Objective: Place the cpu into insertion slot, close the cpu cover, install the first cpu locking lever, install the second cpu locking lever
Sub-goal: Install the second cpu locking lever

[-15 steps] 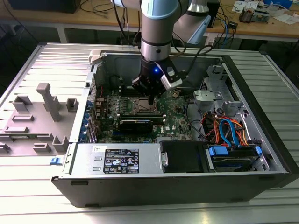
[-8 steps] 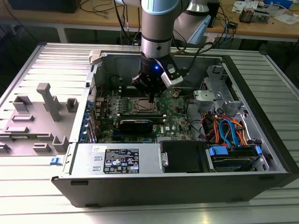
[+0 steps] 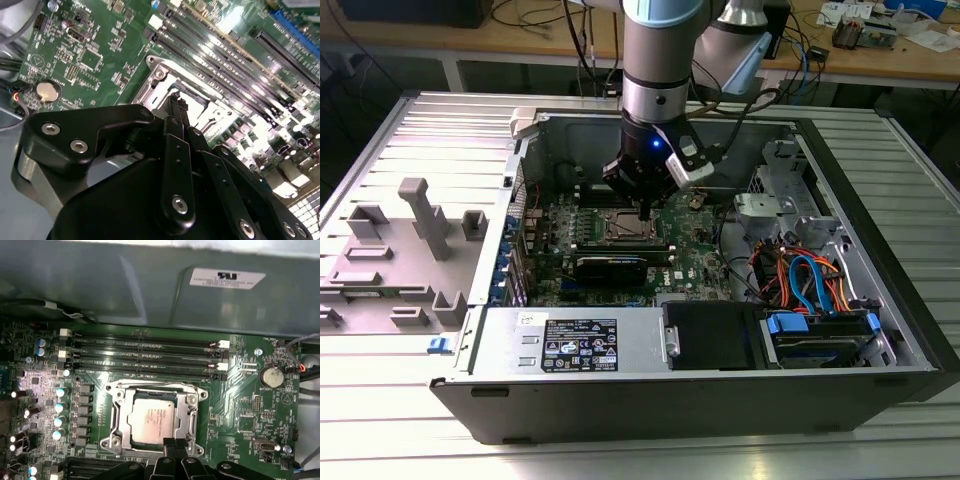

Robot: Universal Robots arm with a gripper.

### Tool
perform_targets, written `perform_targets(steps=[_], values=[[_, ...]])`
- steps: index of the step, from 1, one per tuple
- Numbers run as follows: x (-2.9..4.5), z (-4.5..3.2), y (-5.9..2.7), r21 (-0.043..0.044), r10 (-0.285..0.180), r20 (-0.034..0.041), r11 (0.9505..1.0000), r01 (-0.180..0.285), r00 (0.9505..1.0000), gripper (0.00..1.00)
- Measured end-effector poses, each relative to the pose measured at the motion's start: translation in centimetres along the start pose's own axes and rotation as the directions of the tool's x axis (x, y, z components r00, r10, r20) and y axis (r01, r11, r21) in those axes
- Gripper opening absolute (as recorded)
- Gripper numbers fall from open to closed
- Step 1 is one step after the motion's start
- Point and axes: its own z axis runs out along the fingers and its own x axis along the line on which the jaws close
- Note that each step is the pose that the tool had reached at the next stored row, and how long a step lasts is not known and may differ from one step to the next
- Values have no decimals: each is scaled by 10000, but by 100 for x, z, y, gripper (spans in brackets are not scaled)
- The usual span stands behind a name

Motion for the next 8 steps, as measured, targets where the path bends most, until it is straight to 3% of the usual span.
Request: perform_targets(steps=[4,8], values=[[23,5,-143,-1,0,0,10000,0,10000,11],[22,5,-144,-4,2,0,10000,-2,10000,11]])
